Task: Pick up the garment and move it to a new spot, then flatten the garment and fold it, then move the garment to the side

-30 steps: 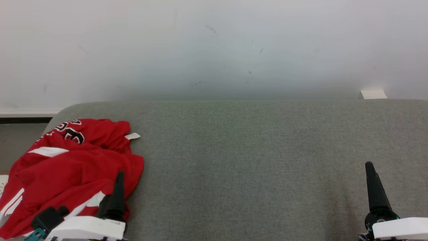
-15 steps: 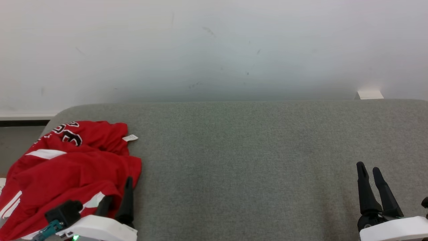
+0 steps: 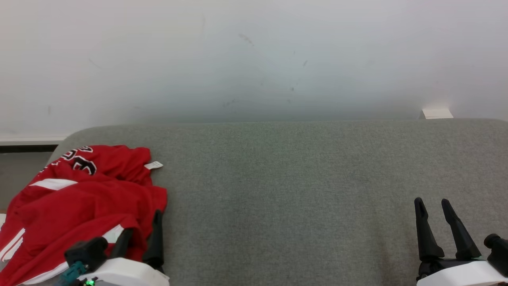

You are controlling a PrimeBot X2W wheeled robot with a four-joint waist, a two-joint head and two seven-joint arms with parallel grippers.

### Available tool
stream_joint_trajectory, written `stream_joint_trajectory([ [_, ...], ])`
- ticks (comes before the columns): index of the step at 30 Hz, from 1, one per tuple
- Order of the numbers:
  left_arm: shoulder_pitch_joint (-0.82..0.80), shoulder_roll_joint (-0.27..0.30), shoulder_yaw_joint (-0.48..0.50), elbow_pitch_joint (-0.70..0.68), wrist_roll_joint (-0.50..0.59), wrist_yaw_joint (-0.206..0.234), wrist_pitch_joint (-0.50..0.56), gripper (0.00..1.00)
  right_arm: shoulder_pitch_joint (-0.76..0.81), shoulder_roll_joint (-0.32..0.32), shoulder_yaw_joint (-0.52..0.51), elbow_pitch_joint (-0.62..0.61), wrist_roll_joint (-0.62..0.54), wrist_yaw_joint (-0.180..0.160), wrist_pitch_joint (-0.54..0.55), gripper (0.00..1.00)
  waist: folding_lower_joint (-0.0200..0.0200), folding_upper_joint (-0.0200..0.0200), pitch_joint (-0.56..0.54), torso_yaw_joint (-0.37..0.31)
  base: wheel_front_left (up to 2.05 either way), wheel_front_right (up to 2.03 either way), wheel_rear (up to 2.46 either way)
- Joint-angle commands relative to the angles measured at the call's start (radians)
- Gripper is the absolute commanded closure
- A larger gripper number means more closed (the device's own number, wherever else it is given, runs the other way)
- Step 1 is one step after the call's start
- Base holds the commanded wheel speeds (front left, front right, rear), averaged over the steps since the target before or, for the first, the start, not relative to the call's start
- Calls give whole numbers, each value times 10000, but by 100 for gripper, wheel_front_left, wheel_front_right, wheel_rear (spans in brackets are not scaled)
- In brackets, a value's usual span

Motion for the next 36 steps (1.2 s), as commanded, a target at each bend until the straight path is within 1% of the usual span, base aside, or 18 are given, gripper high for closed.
stream_joint_trajectory([
  [1, -8, 78, -8, -110, 403, 57, -102, 0, -15, 48, -109, -28, -410, -10, -114, 0, 0, 0, -10, -9, 0, 0, 0],
  [8, 112, 2, 52, -72, 1030, 99, -274, 0, 40, 193, -194, 260, -1096, -11, -289, 0, 0, 0, -59, -64, 0, 0, 0],
  [18, 183, -78, -76, 366, 1888, -49, -486, 0, -51, 168, -6, 938, -1860, -12, -501, 0, 0, 0, -115, -117, 0, 0, 0],
  [36, 196, -162, -167, 700, 3363, -68, -876, 0, -152, 60, 170, 1192, -3123, -15, -870, 0, 0, 0, -192, -161, 0, 0, 0],
])
